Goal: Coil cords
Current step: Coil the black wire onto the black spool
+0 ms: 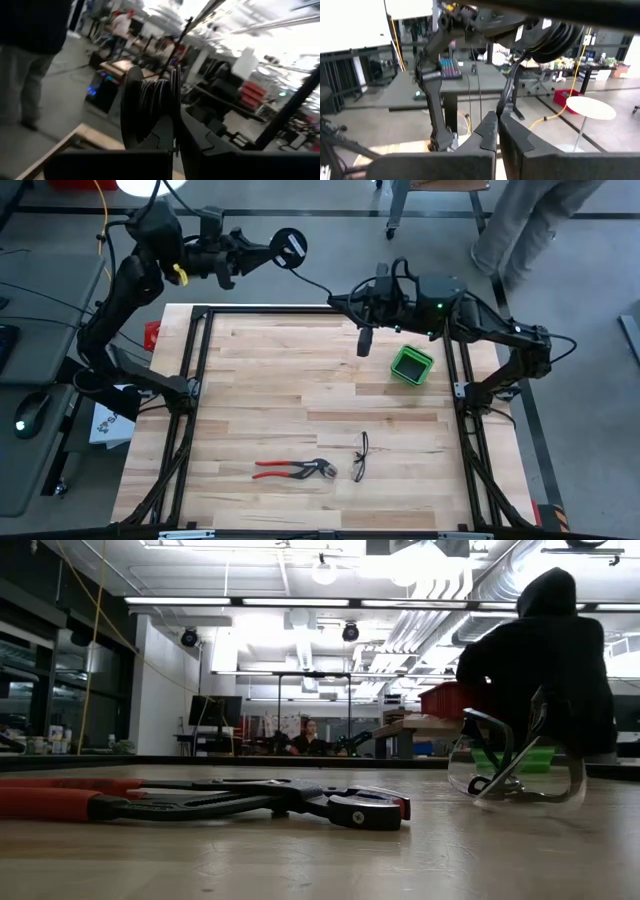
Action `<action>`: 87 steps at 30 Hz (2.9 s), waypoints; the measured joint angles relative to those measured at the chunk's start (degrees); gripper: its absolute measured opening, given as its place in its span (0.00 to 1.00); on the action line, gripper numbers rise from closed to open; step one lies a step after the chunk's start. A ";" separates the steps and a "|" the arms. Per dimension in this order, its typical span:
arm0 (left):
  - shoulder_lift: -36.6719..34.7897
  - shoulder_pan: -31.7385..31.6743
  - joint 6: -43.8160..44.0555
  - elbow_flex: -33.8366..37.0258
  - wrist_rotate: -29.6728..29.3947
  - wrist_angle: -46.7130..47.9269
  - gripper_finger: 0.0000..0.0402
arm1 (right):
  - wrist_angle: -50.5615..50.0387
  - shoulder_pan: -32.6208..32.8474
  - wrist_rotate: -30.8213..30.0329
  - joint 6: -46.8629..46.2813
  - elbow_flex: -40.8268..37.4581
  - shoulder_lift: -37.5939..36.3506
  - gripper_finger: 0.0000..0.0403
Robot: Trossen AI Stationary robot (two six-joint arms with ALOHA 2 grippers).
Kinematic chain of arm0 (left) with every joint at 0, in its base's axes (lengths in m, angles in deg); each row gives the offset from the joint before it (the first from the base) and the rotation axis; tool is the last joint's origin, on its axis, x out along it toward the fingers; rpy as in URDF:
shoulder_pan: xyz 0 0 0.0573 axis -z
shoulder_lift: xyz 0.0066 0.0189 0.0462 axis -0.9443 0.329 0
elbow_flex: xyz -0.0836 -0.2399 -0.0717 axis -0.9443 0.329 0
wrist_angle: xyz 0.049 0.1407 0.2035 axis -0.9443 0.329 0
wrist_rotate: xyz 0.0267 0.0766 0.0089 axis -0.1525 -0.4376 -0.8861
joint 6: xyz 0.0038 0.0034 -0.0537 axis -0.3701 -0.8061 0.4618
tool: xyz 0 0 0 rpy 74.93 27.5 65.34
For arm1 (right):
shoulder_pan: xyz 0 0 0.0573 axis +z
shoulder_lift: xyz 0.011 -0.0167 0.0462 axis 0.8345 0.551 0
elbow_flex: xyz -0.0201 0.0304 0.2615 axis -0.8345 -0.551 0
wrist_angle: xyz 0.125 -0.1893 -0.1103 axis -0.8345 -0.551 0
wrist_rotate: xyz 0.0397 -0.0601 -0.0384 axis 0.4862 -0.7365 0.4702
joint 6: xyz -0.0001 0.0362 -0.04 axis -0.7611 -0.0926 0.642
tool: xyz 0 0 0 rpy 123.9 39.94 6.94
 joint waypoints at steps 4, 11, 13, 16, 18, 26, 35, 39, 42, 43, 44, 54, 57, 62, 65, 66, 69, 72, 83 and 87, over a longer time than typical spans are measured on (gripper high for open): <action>-0.16 -0.02 -0.38 0.00 -0.44 2.54 0.00 | -2.14 -0.12 0.10 0.05 -0.02 -0.39 0.00; -0.19 0.36 2.72 -0.04 3.87 10.54 0.00 | -3.13 -0.68 0.18 0.61 -0.02 -1.21 0.00; -0.14 0.65 3.63 -0.04 5.32 12.84 0.00 | -3.85 -1.17 0.20 0.64 -0.02 -1.58 0.00; -0.08 1.66 5.36 -0.04 6.99 14.33 0.00 | -3.83 -2.01 0.19 0.64 -0.02 -1.92 0.00; 0.16 2.42 6.53 -0.04 8.58 14.32 0.00 | -3.82 -2.53 0.49 0.64 -0.02 -1.92 0.00; 1.41 4.70 5.47 -0.04 7.45 13.55 0.00 | -3.84 -3.17 1.69 0.82 -0.02 -1.91 0.00; 0.82 5.21 5.22 -0.04 12.13 4.28 0.00 | -3.82 -3.33 0.80 3.04 -0.02 -2.15 0.01; 1.51 6.28 13.28 -0.04 10.95 -8.74 0.00 | -2.37 -3.48 1.46 2.66 -0.02 -1.45 0.11; 2.90 6.92 19.84 -0.04 7.64 -19.61 0.00 | 1.63 -3.48 1.49 3.01 -0.02 0.46 0.23; 3.54 7.16 21.74 -0.04 6.57 -23.48 0.00 | 3.44 -3.48 1.49 3.27 -0.02 1.32 0.27; 4.14 7.48 23.68 -0.04 5.04 -26.93 0.00 | 5.70 -3.48 1.49 3.83 -0.02 2.28 0.32; 12.61 13.17 34.81 -0.04 -1.78 -54.81 0.00 | 31.37 -4.09 4.52 3.10 -0.02 13.36 0.48; 15.30 14.97 38.58 -0.02 -1.84 -60.35 0.00 | 34.82 -4.89 4.40 2.25 -0.02 14.80 0.48; 17.98 16.95 40.96 -0.02 -2.31 -65.04 0.00 | 38.22 -6.37 3.67 -0.69 -0.02 15.29 0.48; 18.22 17.16 41.59 0.00 -2.32 -65.60 0.00 | 38.85 -6.67 6.30 -1.88 -0.02 15.19 0.48; 18.19 17.15 41.57 0.00 -2.32 -65.65 0.00 | 38.95 -6.64 7.21 -1.99 -0.02 15.16 0.48; 17.77 16.90 41.49 0.00 -2.29 -65.71 0.00 | 38.94 -6.48 8.85 -2.01 -0.02 15.12 0.48; 17.39 16.55 41.11 0.00 -1.95 -65.79 0.00 | 39.63 -6.27 9.30 -1.92 -0.02 15.12 0.48; 17.32 17.24 40.92 0.00 -2.29 -65.51 0.00 | 43.59 -6.29 9.99 -2.42 -0.02 15.01 0.47; 17.32 17.72 40.92 0.00 -2.98 -65.06 0.00 | 43.98 -6.29 9.97 -2.42 -0.02 15.01 0.39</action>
